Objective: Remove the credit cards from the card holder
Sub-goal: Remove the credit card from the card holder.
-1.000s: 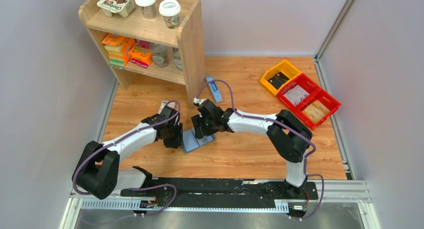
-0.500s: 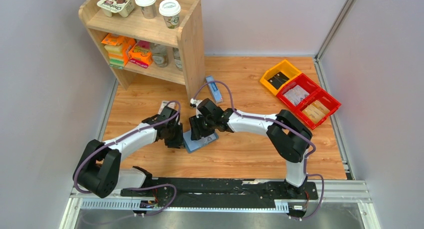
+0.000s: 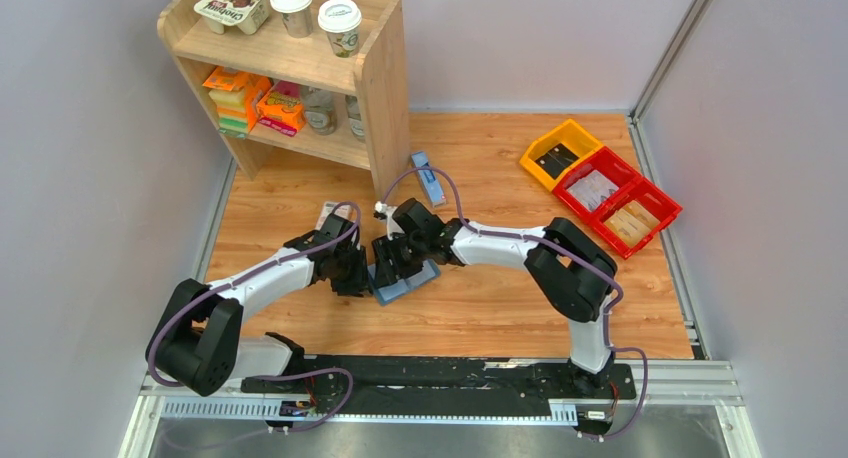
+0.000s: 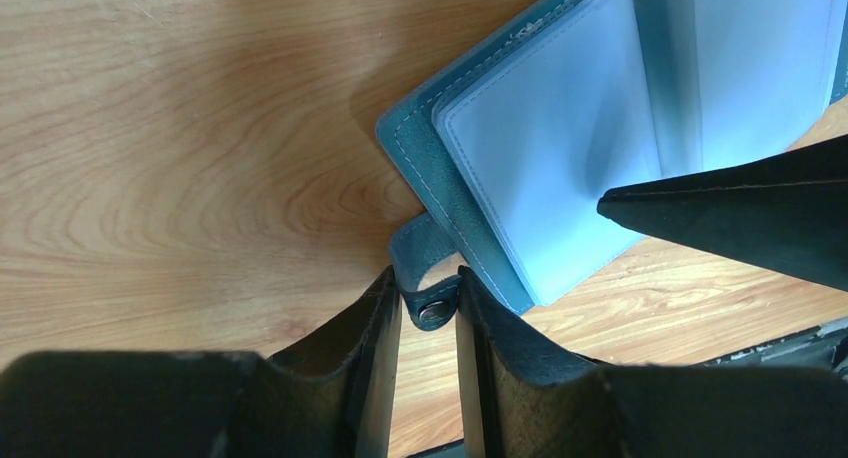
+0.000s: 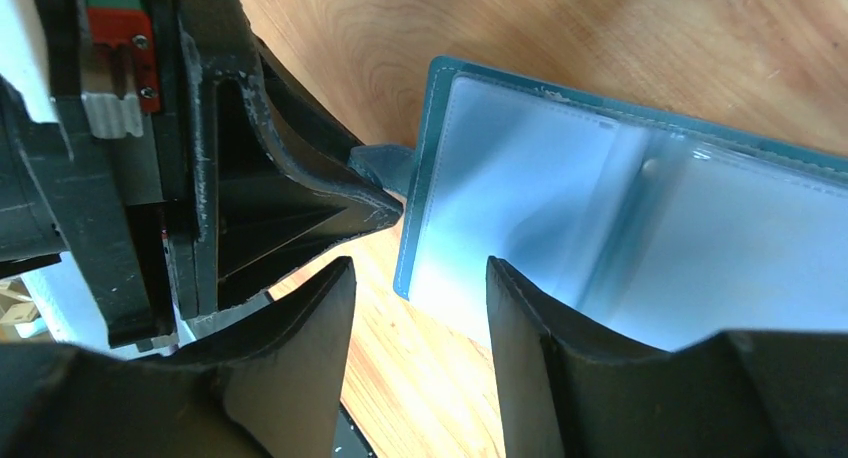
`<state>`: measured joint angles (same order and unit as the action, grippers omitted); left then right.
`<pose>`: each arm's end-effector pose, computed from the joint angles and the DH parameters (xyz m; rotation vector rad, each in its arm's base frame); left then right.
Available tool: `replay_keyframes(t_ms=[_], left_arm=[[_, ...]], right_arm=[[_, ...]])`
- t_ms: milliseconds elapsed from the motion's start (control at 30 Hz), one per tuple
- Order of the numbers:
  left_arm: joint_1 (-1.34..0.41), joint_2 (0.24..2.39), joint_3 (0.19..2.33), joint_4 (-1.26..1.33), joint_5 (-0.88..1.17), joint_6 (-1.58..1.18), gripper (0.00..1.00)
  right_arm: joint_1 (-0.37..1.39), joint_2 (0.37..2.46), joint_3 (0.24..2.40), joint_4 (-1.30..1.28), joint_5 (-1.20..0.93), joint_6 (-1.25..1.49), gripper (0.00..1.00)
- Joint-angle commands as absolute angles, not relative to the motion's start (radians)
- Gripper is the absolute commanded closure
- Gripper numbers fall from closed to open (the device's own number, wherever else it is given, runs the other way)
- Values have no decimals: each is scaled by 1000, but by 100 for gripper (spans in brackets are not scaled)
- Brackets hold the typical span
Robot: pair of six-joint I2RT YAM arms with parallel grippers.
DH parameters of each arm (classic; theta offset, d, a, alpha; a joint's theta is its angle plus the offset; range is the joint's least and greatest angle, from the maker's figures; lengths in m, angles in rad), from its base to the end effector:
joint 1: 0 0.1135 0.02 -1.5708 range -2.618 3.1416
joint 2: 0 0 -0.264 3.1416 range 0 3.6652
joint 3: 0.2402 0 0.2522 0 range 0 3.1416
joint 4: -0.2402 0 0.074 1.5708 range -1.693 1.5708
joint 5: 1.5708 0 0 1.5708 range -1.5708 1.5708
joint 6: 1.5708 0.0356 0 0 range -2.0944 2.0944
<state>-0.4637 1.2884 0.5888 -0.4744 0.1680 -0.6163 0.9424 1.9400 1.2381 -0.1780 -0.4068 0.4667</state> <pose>0.1893 -0.1013 0.1546 -0.1688 2.8401 -0.4995 0.2291 0.3392 0.1651 -0.8242 2.5559 1.0451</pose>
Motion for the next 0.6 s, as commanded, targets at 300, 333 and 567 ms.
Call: replay_keyframes(t_ms=[300,333,567], left_arm=[[-463,1278,578,-451,176,-634,67],[-463,1278,580,-449,178,-634,67],[-462,1279,578,-449,178,-634,67]], right_arm=[[936,1815,1276,-360,87,370,28],[937,1821,1272,-360,89,368,27],[937,1870,1273,-341,66,388,24]])
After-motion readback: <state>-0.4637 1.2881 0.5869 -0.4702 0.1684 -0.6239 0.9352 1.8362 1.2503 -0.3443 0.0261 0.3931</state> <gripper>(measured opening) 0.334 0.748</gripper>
